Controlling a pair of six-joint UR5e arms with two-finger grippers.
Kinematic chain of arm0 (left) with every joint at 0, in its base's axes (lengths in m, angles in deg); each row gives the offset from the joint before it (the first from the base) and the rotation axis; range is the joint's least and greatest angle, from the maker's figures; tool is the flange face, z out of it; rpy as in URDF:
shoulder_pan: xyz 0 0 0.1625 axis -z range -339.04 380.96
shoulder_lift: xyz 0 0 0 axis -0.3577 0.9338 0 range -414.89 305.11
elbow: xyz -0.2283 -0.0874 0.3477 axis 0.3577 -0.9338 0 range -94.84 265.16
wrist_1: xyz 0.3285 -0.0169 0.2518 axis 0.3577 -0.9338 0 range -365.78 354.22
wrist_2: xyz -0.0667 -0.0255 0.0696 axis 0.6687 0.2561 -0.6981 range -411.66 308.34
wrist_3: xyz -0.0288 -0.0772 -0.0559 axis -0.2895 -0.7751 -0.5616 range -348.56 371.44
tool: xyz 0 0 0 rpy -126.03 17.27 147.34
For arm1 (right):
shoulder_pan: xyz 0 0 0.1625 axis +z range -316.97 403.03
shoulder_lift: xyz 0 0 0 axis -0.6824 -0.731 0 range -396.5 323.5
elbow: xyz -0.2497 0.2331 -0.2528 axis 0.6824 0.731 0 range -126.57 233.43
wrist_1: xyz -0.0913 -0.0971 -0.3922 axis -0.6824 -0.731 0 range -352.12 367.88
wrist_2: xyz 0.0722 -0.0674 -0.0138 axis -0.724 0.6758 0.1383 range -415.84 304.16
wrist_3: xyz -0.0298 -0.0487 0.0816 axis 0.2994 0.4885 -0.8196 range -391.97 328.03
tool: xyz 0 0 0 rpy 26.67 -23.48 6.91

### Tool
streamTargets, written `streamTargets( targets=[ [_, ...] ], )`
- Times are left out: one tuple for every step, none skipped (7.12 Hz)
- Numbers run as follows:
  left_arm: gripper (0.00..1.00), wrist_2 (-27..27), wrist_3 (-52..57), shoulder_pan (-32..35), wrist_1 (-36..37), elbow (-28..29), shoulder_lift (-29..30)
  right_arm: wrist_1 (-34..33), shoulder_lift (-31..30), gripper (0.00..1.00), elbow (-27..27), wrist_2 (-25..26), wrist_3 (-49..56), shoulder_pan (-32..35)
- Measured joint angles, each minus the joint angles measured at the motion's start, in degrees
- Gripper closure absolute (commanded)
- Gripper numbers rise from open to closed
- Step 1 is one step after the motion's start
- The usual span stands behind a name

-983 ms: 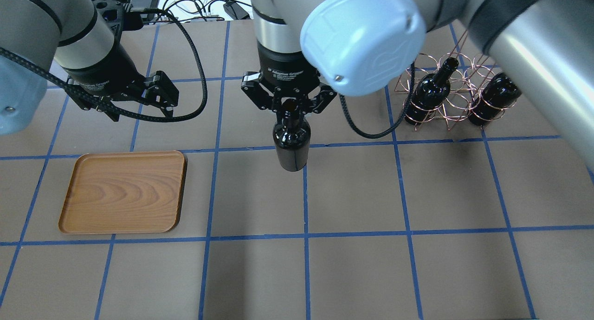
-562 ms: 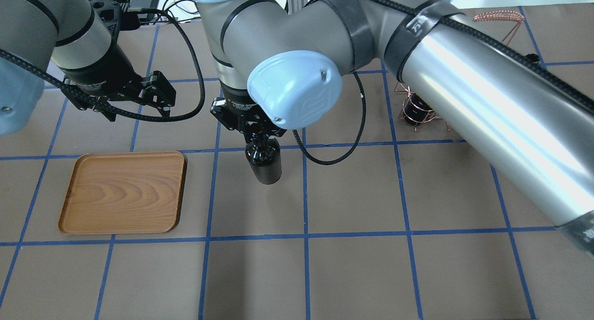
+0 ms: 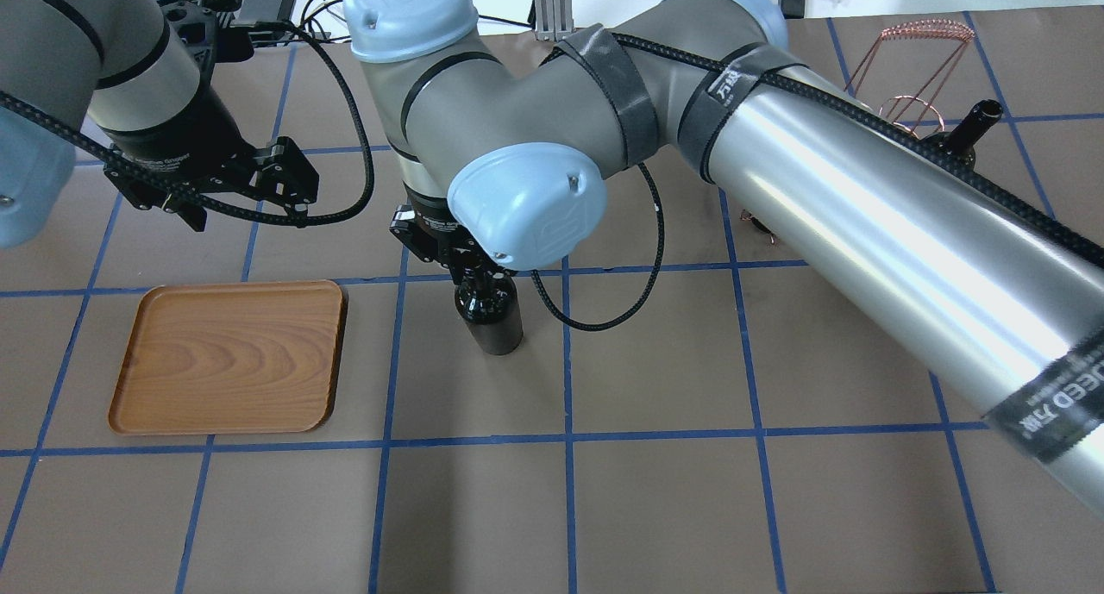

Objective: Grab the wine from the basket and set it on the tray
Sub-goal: 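Stand the bottle upright on the table and release it with the right gripper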

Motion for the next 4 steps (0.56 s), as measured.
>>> streamTargets(
  targets=[
    [0.0, 0.0, -0.02, -0.09, -0.29, 0.12, 0.09, -0.2, 0.01, 0.73, -0.65, 0.07, -0.19, 0.02],
    [0.0, -0.12, -0.02, -0.12, -0.48, 0.17, 0.2, -0.43, 0.03, 0.1, -1.05, 0.12, -0.2, 0.02],
    [0.0, -0.04, -0.07, -0.13, -0.6, 0.13, 0.36, -0.8, 0.03, 0.0, -1.19, 0.13, 0.0, 0.02],
    [0.0, 0.2, -0.14, -0.11, -0.65, 0.06, 0.45, -1.4, -0.06, 0.0, -1.05, -0.1, 0.21, -0.02]
  ],
)
